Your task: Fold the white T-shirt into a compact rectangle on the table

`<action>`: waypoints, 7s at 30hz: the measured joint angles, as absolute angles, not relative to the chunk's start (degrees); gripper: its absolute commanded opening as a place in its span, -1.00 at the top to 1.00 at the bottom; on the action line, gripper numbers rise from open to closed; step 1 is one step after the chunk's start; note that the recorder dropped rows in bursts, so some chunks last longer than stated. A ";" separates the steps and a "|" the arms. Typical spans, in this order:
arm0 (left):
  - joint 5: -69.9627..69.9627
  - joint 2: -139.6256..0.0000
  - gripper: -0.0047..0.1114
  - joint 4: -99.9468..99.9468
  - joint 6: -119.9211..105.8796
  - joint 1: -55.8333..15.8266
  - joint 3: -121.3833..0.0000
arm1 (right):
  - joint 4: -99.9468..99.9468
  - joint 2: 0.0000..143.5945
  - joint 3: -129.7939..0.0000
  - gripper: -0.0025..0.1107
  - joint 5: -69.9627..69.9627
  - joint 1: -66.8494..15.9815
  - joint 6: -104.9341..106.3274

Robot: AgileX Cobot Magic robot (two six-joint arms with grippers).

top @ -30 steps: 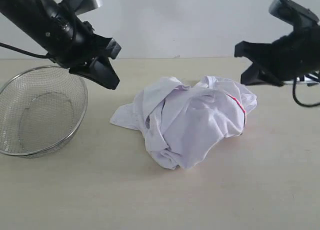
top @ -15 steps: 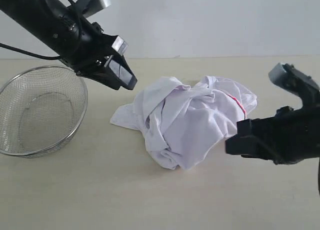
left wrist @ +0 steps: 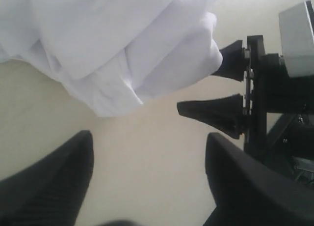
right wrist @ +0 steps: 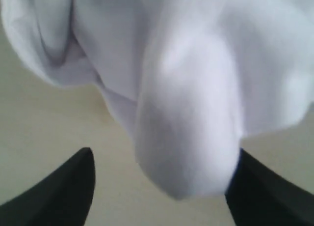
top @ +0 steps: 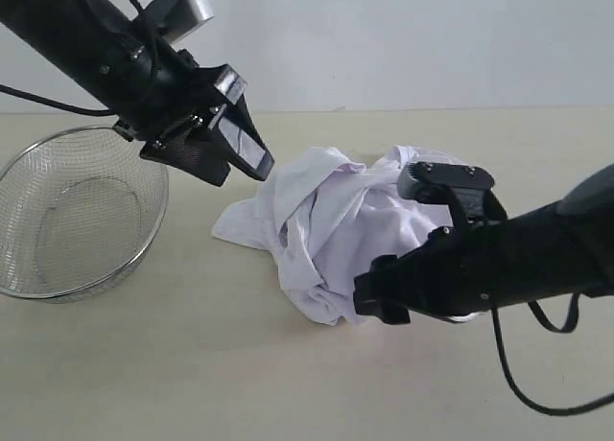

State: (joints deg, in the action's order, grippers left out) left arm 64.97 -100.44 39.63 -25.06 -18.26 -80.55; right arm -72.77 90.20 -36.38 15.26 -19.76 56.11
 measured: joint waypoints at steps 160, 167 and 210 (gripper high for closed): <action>59.63 -123.96 0.01 17.09 -12.62 -16.61 -107.56 | -41.56 86.47 -55.93 0.20 53.07 -9.95 35.90; 68.82 -117.29 -0.01 25.07 -14.84 -16.61 -107.02 | -40.43 86.47 -55.93 0.20 51.63 -5.91 35.76; 67.76 -112.31 0.21 32.42 -18.14 -24.02 -87.06 | -41.25 86.47 -55.93 0.20 52.65 -5.56 35.49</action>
